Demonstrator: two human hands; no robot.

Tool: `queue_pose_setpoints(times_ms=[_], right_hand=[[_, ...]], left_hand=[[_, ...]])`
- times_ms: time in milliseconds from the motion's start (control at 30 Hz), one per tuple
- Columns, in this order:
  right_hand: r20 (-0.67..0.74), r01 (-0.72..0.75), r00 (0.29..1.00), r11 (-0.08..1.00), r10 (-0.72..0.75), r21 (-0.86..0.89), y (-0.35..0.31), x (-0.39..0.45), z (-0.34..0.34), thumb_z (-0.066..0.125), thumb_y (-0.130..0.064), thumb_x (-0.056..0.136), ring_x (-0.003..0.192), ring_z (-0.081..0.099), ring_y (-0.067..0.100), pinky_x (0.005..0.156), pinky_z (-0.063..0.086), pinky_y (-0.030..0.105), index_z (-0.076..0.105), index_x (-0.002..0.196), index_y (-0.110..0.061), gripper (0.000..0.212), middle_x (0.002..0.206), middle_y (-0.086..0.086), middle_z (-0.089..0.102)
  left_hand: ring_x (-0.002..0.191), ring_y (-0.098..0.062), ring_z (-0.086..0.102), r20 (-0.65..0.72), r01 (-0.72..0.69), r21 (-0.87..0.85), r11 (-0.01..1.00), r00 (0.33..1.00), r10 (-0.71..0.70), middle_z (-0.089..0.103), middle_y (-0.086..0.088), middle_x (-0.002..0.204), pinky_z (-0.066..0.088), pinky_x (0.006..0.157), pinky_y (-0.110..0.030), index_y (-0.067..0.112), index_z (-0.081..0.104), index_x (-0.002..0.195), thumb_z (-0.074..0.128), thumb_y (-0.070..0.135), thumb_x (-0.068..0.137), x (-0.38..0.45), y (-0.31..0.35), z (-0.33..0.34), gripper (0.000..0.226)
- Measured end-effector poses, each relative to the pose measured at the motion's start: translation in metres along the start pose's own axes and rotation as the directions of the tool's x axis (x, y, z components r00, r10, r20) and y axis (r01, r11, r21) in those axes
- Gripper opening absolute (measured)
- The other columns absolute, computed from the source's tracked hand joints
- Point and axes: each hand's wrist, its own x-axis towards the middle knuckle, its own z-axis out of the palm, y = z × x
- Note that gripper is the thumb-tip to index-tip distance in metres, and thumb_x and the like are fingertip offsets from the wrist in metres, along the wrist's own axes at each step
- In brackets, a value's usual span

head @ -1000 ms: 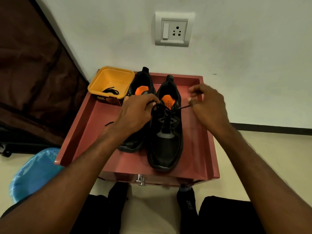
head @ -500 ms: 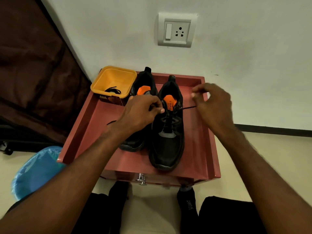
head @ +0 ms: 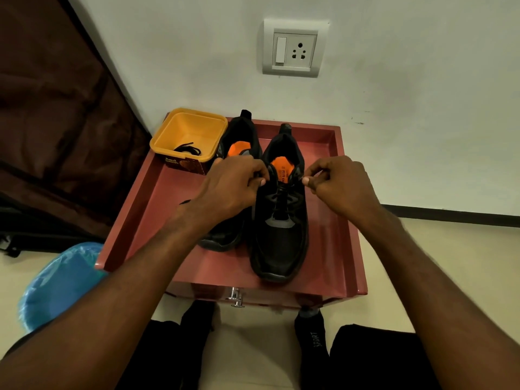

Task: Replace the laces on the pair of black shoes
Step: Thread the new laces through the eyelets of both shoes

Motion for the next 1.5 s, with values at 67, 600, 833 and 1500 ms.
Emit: queue_pose_setpoints(times_ms=[67, 600, 833, 1500], right_hand=[[0.092, -0.039, 0.995, 0.989, 0.026, 0.144, -0.002, -0.001, -0.012, 0.077, -0.028, 0.092, 0.069, 0.067, 0.004, 0.071, 0.051, 0.027, 0.076, 0.097, -0.024, 0.007, 0.074, -0.005, 0.074], [0.444, -0.382, 0.891, 0.367, -0.098, 0.848, -0.031, -0.006, -0.031, 0.052, -0.031, 0.106, 0.111, 0.073, 0.025, 0.071, 0.058, 0.022, 0.062, 0.135, -0.013, 0.036, 0.129, 0.006, 0.072], [0.103, -0.401, 0.885, 0.630, 0.455, 0.665, -0.004, 0.000, -0.032, 0.068, -0.014, 0.093, 0.062, 0.060, 0.012, 0.053, 0.045, 0.025, 0.073, 0.101, -0.014, 0.009, 0.086, 0.007, 0.076], [-0.066, 0.030, 0.998, 0.934, -0.006, 0.355, -0.026, -0.003, -0.008, 0.076, -0.020, 0.091, 0.105, 0.070, 0.006, 0.084, 0.060, 0.034, 0.075, 0.118, -0.028, 0.028, 0.112, -0.015, 0.074]], left_hand=[[0.091, -0.017, 0.058, -0.066, -0.006, 0.020, 1.000, 0.998, 0.007, 0.060, 0.008, 0.094, 0.051, 0.083, -0.050, 0.023, 0.073, 0.104, 0.068, 0.025, 0.096, -0.002, -0.003, -0.003, 0.009], [0.090, -0.032, 0.077, 0.275, 0.345, -0.876, 0.338, 0.932, -0.237, 0.077, -0.013, 0.095, 0.050, 0.074, -0.035, 0.018, 0.063, 0.124, 0.027, 0.058, 0.108, -0.010, 0.049, -0.009, 0.056], [0.053, -0.017, 0.054, 0.142, 0.290, -0.906, 0.309, 0.895, -0.422, 0.043, 0.002, 0.058, 0.048, 0.069, -0.037, 0.004, 0.061, 0.110, 0.051, 0.030, 0.109, -0.003, 0.029, -0.021, 0.028], [0.056, -0.018, 0.061, 0.052, 0.225, -0.851, 0.475, 0.936, -0.349, 0.072, -0.007, 0.077, 0.043, 0.051, -0.026, 0.002, 0.069, 0.105, 0.067, 0.014, 0.100, 0.003, 0.024, -0.007, 0.013]])
